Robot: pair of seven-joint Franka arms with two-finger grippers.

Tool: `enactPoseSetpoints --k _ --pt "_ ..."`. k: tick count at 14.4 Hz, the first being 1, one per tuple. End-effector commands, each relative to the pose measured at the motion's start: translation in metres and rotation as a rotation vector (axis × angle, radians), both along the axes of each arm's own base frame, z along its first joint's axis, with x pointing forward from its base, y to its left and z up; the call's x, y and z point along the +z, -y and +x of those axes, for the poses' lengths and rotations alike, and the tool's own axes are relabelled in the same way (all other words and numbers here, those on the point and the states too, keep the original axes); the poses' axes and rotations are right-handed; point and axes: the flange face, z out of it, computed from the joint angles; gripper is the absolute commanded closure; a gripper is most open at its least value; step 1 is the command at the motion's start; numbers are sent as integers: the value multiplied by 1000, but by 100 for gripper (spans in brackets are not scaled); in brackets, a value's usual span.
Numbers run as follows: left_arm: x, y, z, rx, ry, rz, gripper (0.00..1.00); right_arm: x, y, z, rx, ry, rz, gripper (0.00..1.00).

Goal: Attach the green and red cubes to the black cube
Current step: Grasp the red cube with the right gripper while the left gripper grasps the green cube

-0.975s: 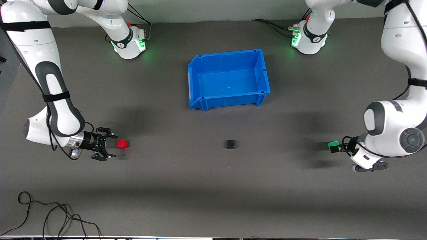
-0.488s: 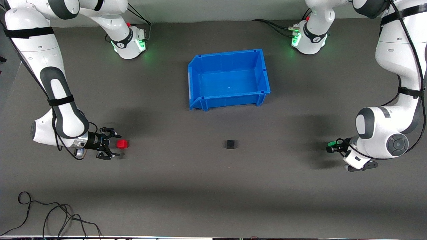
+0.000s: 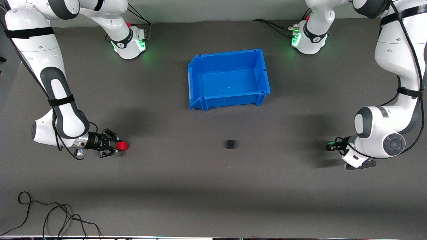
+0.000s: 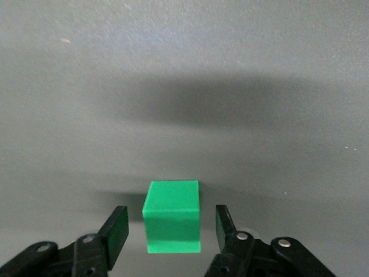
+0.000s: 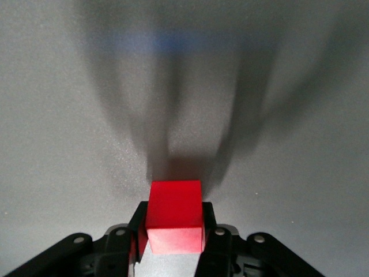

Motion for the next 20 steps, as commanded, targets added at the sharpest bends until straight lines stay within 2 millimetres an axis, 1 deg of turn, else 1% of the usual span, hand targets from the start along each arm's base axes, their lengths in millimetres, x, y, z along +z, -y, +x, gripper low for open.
enactPoseSetpoints --k 1,3,5,6,7,8,9,10,11,12,13,14,15,16,17,19,20 --pt "1 -2 -1 -2 30 23 30 1 -4 3 -7 23 13 58" --pt "-1 -1 -1 -1 29 21 31 8 -8 6 -8 27 16 58" --pt "0 1 -1 -2 32 21 38 10 -13 7 -3 28 17 66" --pt "0 0 0 -1 37 21 40 11 -14 8 -1 29 17 69" --pt "1 -1 0 -6 39 21 42 12 -14 8 -5 29 18 69" --pt "0 0 0 -13 38 19 47 16 -17 10 -15 26 20 69" --pt "0 -2 1 -15 39 19 49 23 -23 14 -24 31 21 69" --pt "-1 -1 1 -16 40 18 49 30 -37 18 -22 31 21 69" --pt "-1 0 1 -17 41 18 52 39 -50 23 -32 31 21 69" --pt "-1 0 1 -19 40 18 55 44 -62 26 -38 27 21 69" --pt "-1 0 1 -17 40 18 60 49 -72 29 -44 23 22 69" --pt "1 0 1 -17 41 18 68 53 -84 32 -48 21 22 69" --pt "3 -2 3 -6 44 21 79 54 -94 32 -50 13 22 69" --pt "7 -1 5 0 46 23 92 55 -103 33 -47 11 22 69" --pt "8 -1 6 5 47 22 100 56 -108 33 -54 4 22 69" --pt "21 -2 12 29 62 18 100 57 -121 33 -44 2 22 69" --pt "32 -1 14 68 55 25 100 58 -123 34 -46 0 22 69"
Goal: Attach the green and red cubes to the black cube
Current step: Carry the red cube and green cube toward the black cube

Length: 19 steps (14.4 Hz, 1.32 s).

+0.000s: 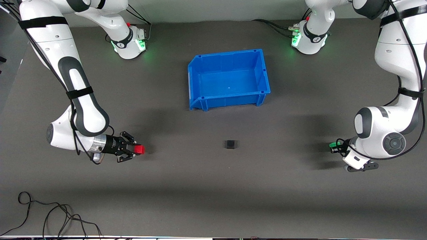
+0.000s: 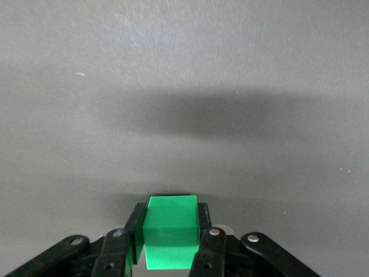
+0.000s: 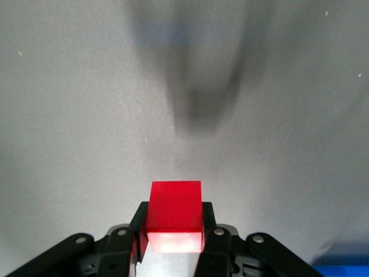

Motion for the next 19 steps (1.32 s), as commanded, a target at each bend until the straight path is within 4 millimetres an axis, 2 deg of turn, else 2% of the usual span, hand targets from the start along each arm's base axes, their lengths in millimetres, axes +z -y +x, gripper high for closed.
enactPoseSetpoints --k 1,4,6,8,10,14,17,19 --pt "38 4 10 89 -13 19 100 8 -8 3 -32 3 10 69" --pt "76 29 22 154 -93 47 100 13 -29 4 -45 -8 12 69" --pt "90 51 25 308 -108 78 100 20 -59 8 -67 -24 16 69" --pt "91 68 25 484 -117 60 100 27 -102 9 -114 -26 2 69" --pt "92 96 26 613 -139 -4 100 32 -149 3 -155 -4 -15 69" --pt "92 174 28 1025 -98 10 100 21 -230 -16 -208 16 -35 69" --pt "64 234 27 1272 -54 4 100 15 -278 -26 -156 38 -33 69" --pt "47 267 19 1360 -62 16 100 9 -300 -30 -108 53 -32 69"
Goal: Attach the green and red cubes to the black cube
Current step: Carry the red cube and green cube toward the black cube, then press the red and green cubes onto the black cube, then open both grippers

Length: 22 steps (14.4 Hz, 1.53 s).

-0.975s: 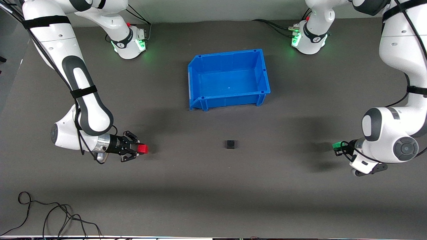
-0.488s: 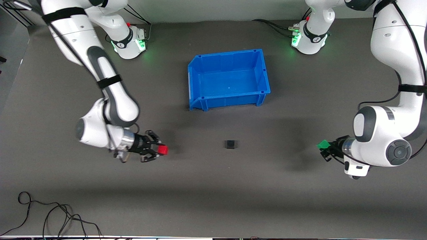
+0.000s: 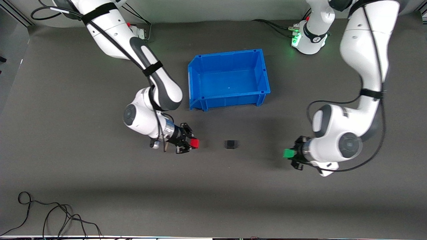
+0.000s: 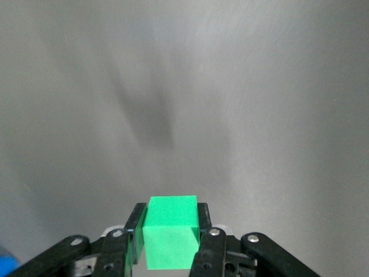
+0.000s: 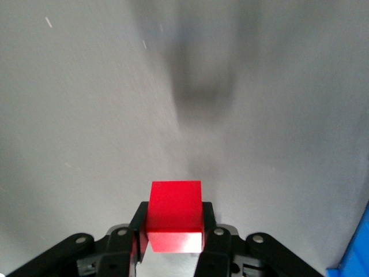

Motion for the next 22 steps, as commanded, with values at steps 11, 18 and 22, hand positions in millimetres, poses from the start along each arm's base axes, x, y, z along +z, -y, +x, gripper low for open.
enactPoseSetpoints --k 11,18,22 --pt "-48 142 -47 294 -32 -54 100 -43 -87 1 88 94 18 69" --pt "-72 166 -65 295 -22 -55 100 -62 -105 -10 10 92 64 68" --pt "-74 169 -68 301 -24 -54 100 -67 -110 -13 17 91 62 68"
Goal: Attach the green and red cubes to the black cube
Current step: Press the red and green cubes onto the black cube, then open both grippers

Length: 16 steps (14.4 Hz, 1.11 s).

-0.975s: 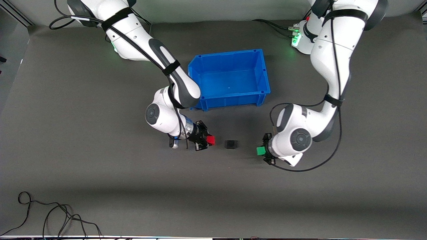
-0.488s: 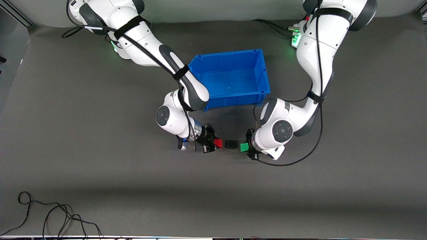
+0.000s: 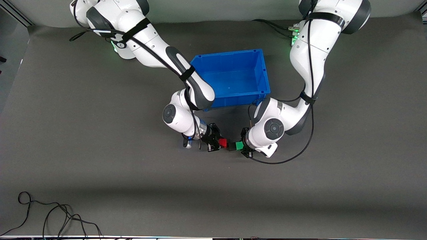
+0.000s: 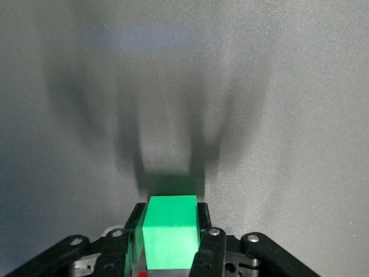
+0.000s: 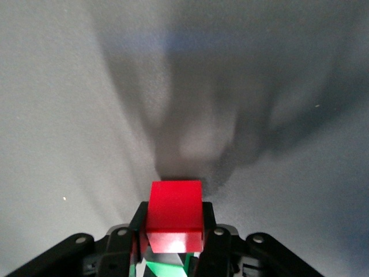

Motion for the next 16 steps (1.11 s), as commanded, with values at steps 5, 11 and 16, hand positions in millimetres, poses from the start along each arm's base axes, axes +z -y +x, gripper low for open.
enactPoseSetpoints --k 5,11,16 --pt "0 13 -11 -6 -5 16 100 4 -9 8 -20 23 27 68" --pt "3 16 -12 -28 2 17 100 -3 -5 11 -9 33 17 69" --pt "10 18 -10 -23 11 11 35 -3 -4 15 -29 53 18 0"
